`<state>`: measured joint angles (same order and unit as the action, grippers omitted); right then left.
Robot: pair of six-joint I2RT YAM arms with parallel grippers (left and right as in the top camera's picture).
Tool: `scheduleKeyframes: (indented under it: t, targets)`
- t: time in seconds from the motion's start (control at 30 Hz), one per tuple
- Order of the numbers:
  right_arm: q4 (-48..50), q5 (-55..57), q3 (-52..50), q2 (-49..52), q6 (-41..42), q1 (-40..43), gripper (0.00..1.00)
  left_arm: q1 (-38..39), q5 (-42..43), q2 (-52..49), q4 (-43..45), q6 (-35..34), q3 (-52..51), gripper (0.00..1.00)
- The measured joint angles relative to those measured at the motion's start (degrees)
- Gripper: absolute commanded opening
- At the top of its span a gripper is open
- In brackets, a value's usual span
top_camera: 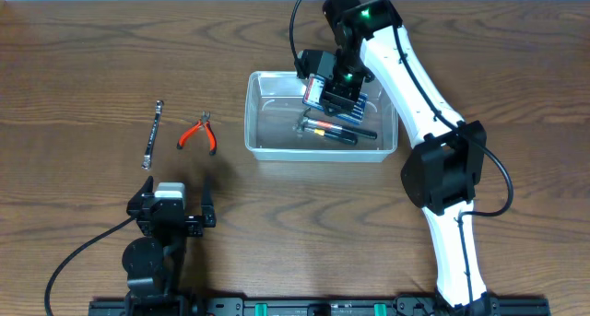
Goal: Pack container
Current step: 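Lower the screwdriver set box into the container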
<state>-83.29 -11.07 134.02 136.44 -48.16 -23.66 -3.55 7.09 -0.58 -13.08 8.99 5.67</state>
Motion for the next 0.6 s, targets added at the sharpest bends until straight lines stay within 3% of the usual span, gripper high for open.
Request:
scheduleKeyframes:
  t: [0.6]
  targets:
    - [6.4,-0.1,-11.5,0.0,0.0,0.0,0.01,0.0,0.0,0.0,0.0,0.0,0.0,0.98]
